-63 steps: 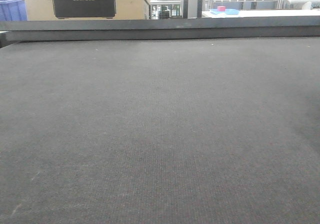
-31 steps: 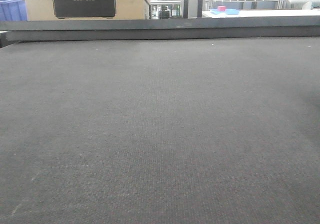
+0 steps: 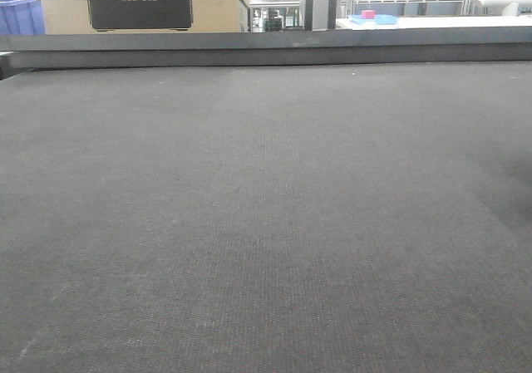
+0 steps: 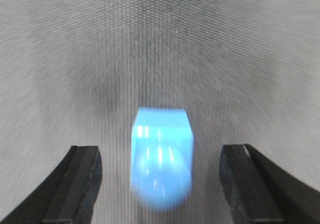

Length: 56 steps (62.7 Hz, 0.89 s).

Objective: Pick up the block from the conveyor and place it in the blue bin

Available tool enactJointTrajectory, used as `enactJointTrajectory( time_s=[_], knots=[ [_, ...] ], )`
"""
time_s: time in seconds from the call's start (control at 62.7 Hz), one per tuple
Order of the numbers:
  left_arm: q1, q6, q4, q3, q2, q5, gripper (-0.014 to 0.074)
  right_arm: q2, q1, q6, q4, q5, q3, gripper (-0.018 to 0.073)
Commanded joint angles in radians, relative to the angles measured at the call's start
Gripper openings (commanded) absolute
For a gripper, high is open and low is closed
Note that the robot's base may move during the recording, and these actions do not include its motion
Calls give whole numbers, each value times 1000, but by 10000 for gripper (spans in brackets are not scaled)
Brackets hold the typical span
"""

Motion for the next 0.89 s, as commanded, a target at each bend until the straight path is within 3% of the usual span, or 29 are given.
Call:
enactJointTrajectory(
  time_s=[0.0, 0.16, 0.271, 0.479, 0.59, 0.75, 0.878],
  knots=[
    [3, -6, -14, 2, 0, -7, -111, 35, -5, -4, 1, -18, -6, 382],
    [3, -6, -14, 2, 0, -7, -111, 71, -5, -4, 4, -27, -6, 379],
    [3, -6, -14, 2, 0, -11, -111, 75, -5, -4, 4, -35, -6, 318],
    [3, -6, -14, 2, 0, -27, -111, 75, -5, -4, 4, -39, -6, 50],
    [3, -6, -14, 2, 0, -29, -111, 75, -7, -4, 4, -44, -6, -165],
    [3, -39, -9, -18, 0, 5, -111, 62, -7, -4, 4, -3, -13, -167],
    [3, -39, 66, -83, 0, 57, -111, 5, -7, -4, 4, 53, -42, -167]
  ],
)
